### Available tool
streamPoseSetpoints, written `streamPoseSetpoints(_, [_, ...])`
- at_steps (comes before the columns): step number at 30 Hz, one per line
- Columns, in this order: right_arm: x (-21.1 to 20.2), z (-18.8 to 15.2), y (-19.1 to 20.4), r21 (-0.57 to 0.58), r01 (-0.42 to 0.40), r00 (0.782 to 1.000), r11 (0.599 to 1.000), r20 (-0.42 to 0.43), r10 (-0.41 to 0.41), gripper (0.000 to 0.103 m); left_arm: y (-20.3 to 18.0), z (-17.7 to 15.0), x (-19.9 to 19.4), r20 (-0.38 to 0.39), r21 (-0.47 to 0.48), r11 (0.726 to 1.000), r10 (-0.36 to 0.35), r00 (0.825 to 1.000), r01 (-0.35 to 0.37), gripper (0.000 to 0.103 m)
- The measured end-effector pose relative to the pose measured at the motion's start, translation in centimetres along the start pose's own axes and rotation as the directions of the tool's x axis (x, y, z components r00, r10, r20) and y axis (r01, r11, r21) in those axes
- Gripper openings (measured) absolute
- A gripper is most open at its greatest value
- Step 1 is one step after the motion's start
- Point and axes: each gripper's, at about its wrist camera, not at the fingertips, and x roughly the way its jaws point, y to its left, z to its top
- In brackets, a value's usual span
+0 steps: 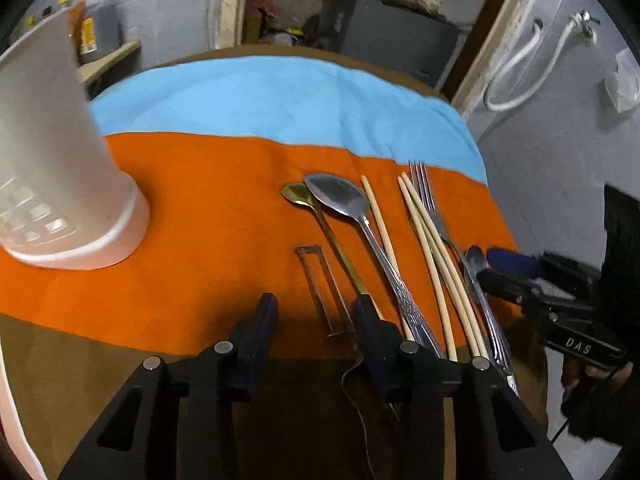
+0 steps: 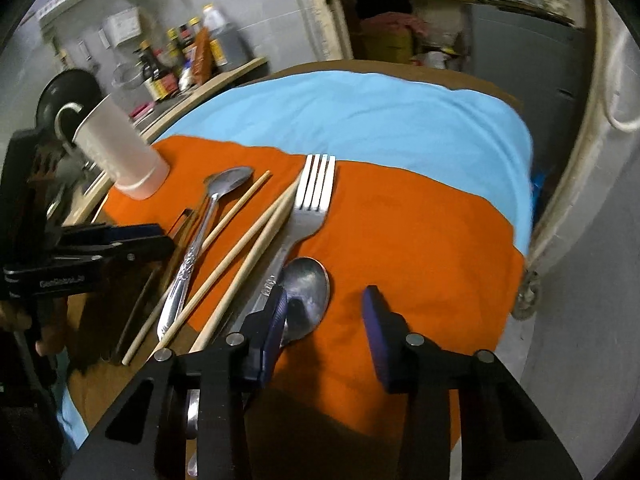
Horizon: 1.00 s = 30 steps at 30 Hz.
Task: Organize utensils
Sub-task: 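Lower both tools toward the row of utensils on the cloth, then grasp the metal peeler with the left tool while the right tool grasps a silver spoon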
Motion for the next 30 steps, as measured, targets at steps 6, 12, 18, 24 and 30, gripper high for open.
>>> streamPoseSetpoints(6, [0.6,1.1,-0.4,-0.079,-0.073,0.996,0.994,-0.05,0.069,0.033,0.1,1.4,0.7,-0.051,-0.01,1.0,-0.007,0.999,0.007,0.025])
streamPoseSetpoints(12, [0.8,2.2,0.1,-0.107,-0.084,0.99,0.991,-0.121,0.071,0.014,1.4,1.5,0.5,-0.064,-0.098,0.994,-0.062,0.996,0.056,0.018])
streamPoseSetpoints(18, [0.5,2.1,-0.7,0.015,-0.106,0.983,0.994,-0.151,0.107,0.007,1.7,-0.2,-0.5,-0.039,-0.109,0.991,-0.079,0.996,0.074,0.012])
streamPoseSetpoints(24, [-2.2,1.2,0.3,0.144,-0.068,0.996,0.987,-0.054,0.076,0.002,1.8,-2.0,-3.1,0.026,-0.084,0.992,-0.091,0.996,0.093,0.012])
streamPoseSetpoints(30, [-7.3,-0.7,5.5,0.122,0.098,0.979,0.988,0.166,-0.118,0.002,2.7,-3.4,-8.0,0.216,-0.076,0.991,-0.091,0.972,0.11,0.012])
